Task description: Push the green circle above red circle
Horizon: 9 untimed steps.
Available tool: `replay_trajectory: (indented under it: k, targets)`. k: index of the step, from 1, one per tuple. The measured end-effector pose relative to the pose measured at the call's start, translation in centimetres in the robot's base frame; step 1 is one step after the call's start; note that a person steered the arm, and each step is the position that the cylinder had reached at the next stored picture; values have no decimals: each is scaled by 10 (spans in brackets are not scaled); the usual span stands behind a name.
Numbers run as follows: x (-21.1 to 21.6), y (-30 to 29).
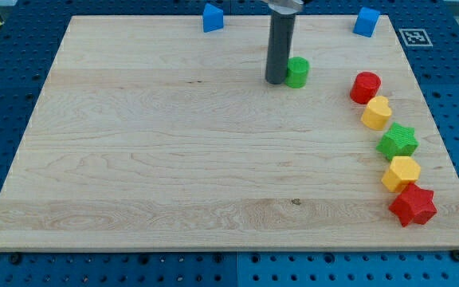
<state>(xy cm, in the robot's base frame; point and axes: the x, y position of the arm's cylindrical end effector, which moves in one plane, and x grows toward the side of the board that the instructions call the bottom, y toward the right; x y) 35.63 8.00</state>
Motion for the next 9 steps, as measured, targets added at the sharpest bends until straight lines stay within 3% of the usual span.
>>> replay_trajectory:
  k: [1,4,9]
  targets:
    - [0,32]
    - [0,38]
    - [-2,101]
